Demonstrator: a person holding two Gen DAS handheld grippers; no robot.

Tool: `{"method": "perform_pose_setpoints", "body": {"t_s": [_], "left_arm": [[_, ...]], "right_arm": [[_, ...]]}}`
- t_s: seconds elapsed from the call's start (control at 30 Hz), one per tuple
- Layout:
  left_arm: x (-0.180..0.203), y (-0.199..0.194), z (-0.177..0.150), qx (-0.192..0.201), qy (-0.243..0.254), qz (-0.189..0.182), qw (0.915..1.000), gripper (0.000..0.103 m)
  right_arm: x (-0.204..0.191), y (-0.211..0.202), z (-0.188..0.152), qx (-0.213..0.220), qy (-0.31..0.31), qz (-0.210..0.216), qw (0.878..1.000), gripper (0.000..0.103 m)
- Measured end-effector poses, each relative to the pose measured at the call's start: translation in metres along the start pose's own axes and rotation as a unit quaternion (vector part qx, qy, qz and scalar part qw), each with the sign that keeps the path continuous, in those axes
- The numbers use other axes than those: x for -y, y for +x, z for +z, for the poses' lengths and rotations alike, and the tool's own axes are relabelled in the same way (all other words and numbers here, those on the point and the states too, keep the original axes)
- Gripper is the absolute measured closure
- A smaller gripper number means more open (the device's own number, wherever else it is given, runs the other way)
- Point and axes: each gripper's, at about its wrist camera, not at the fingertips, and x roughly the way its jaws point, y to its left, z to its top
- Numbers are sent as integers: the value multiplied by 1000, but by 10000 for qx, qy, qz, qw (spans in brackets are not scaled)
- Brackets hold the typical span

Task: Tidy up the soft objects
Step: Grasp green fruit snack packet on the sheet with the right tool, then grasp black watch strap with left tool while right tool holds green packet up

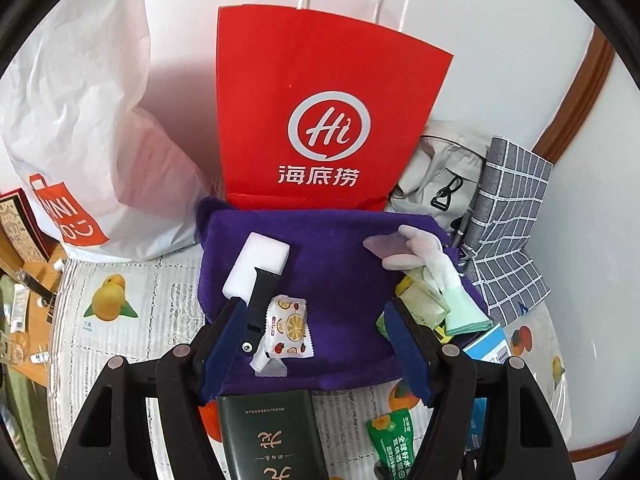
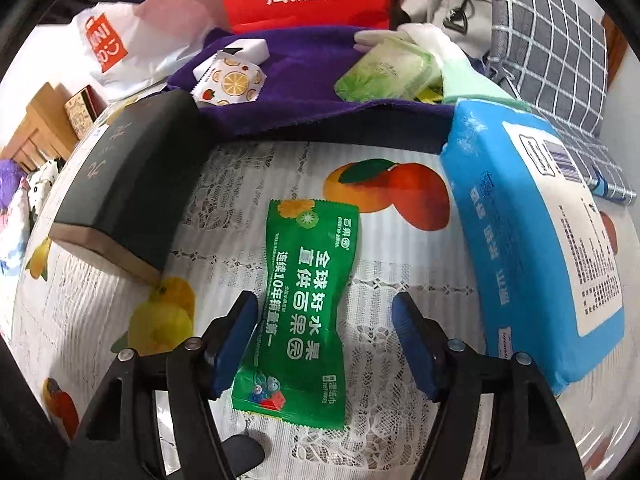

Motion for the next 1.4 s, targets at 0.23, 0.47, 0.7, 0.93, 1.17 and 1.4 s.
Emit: {"method": "perform_pose_setpoints", "body": {"t_s": [0.23, 0.47, 0.7, 0.93, 1.17, 1.4], "left_arm": [[12, -17, -4, 154, 152, 129, 9997, 34], [16, -31, -36, 63, 182, 200, 9996, 34], [8, -54, -92, -99, 221, 334, 9991, 34], [12, -78, -149, -174, 497, 462, 9975, 34], [28, -68, -213, -546, 989, 473, 9925, 34], [47, -42, -260, -962, 1431, 175, 9849, 34]], "right_arm": [[0, -4, -5, 480, -204, 247, 9983, 73], [10, -36, -18, 587, -196, 708, 9956, 82], [18, -76, -45, 853, -167, 769, 9932, 82], [35, -106, -75, 1105, -106, 624, 9919, 82], [57, -121, -108, 1239, 8, 507, 9910, 81], [94, -114, -130, 1219, 302, 275, 9917, 81]]}}
